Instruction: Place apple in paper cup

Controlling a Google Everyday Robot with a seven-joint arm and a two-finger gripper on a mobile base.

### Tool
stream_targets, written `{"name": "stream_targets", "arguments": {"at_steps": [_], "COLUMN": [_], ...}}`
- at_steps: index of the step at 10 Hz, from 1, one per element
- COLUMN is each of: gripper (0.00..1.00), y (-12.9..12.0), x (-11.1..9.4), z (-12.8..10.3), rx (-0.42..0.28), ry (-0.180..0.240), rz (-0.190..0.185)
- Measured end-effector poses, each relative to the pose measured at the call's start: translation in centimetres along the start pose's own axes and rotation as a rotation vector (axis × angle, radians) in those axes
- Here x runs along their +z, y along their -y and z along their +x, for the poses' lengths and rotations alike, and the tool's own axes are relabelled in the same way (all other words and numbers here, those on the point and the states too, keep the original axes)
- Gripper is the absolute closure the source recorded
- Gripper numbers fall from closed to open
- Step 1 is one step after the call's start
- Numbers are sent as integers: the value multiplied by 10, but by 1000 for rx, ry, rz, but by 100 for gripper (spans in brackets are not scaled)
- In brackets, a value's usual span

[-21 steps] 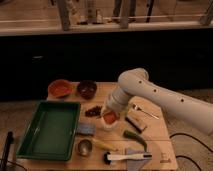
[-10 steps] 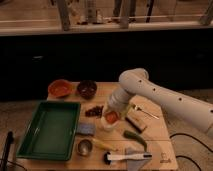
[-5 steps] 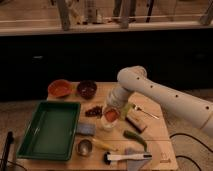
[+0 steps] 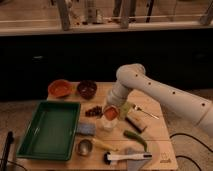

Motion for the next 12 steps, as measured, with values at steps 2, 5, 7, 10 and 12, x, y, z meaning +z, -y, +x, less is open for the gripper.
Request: {"name": "stream_targets", "arguments": {"at_steps": [2, 5, 7, 10, 12], "gripper": [55, 23, 20, 20, 20], "y": [1, 1, 0, 1, 2], "x": [1, 2, 2, 1, 1], "z": [2, 1, 0, 0, -1], "rx": [2, 2, 2, -2, -5], "ry": [4, 15, 17, 18, 18], "rz": [-7, -34, -43, -49, -51]}}
